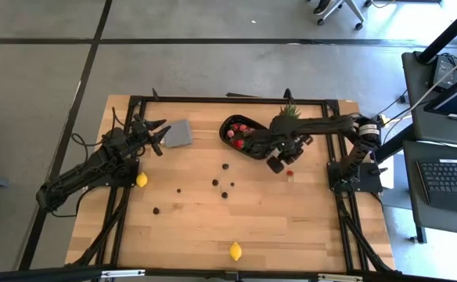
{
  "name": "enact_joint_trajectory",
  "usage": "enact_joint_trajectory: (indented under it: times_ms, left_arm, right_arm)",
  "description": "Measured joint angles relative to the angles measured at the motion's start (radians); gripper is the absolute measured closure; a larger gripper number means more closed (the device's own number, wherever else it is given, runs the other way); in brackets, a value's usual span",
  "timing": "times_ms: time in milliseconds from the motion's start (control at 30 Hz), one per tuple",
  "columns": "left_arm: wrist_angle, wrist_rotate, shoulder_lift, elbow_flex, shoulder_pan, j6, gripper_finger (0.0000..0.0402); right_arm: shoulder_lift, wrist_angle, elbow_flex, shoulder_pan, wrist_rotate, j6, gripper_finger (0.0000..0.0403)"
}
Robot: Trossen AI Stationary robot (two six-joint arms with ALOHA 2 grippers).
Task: Pick and placing Produce into tupperware
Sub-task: Put the strawberry into the black bin
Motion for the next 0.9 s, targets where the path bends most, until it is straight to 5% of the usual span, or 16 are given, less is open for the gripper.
enact_joint_trajectory:
  times_ms: [433, 900]
  left_arm:
    - [0.0, 0.0, 0.0, 0.0, 0.0, 0.0, 0.0261]
    - [-0.001, 0.0, 0.0, 0.0, 0.0, 0.001, 0.0261]
  right_arm:
    - [0.0, 0.19, -0.265, 0.121, -0.08, 0.157, 0.0144]
    - [0.0, 0.452, -0.345, 0.186, -0.058, 0.18, 0.0131]
